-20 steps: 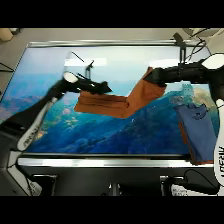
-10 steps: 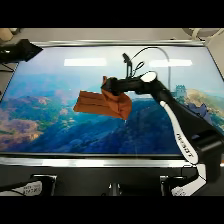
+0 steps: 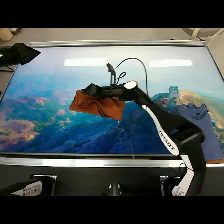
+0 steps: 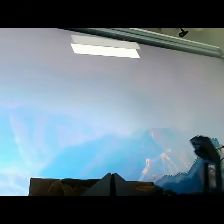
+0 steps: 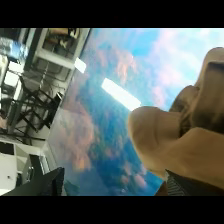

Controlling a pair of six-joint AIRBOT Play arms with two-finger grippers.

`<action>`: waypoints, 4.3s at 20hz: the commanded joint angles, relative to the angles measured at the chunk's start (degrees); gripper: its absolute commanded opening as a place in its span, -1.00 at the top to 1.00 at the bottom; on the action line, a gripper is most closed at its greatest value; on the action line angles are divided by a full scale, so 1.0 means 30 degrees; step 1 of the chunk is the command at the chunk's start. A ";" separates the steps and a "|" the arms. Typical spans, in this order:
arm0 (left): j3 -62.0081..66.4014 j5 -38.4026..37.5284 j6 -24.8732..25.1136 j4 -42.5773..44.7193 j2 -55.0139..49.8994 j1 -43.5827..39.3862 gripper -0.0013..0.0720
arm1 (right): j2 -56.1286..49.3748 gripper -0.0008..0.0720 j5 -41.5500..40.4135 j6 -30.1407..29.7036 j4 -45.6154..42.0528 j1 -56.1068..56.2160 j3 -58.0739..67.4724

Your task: Fold the shirts.

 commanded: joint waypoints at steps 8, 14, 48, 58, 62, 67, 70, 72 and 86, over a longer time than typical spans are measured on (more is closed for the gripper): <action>-0.0430 -0.0204 0.0138 0.0736 0.0066 0.0138 0.90 | 0.2943 -0.83 0.7752 0.6907 -1.5948 -0.6543 -0.1785; -0.0430 -0.0437 0.0146 0.0736 0.0066 0.0138 0.90 | 0.1384 -0.51 0.4189 0.9216 -1.4141 -0.4539 -0.3563; -0.1537 -0.0525 0.0153 0.0729 -0.0015 0.0138 0.90 | 0.8422 0.94 1.4462 0.5523 -1.3872 -2.3256 0.3526; -0.1537 -0.0510 0.0801 0.0699 -0.0015 0.0102 0.90 | 1.1468 0.94 1.9088 0.4495 -2.6214 -2.4094 -0.1166; -0.1537 -0.0510 0.0801 0.0692 -0.0015 0.0102 0.90 | 1.3427 0.94 1.6517 0.4728 -2.6636 -2.4094 -0.7555; -0.1537 -0.0561 0.0794 0.0641 -0.0015 0.0102 0.90 | 1.3981 0.74 1.4877 0.5260 -2.7226 -2.4094 -1.1191; -0.1515 -0.0590 0.0787 0.0641 0.0204 0.0102 0.90 | 1.4047 -0.93 1.4090 0.4371 -2.7656 -2.4094 -1.0885; -0.1428 -0.0452 0.0787 0.0634 0.0605 0.0102 0.90 | 1.4047 -0.93 1.3996 0.3067 -2.9937 -2.4094 -0.9173; 0.1202 -0.7584 -0.6805 1.6276 -0.3475 -0.5544 -0.89 | 0.9041 -0.95 1.1723 0.4022 -2.3700 -0.9500 0.0546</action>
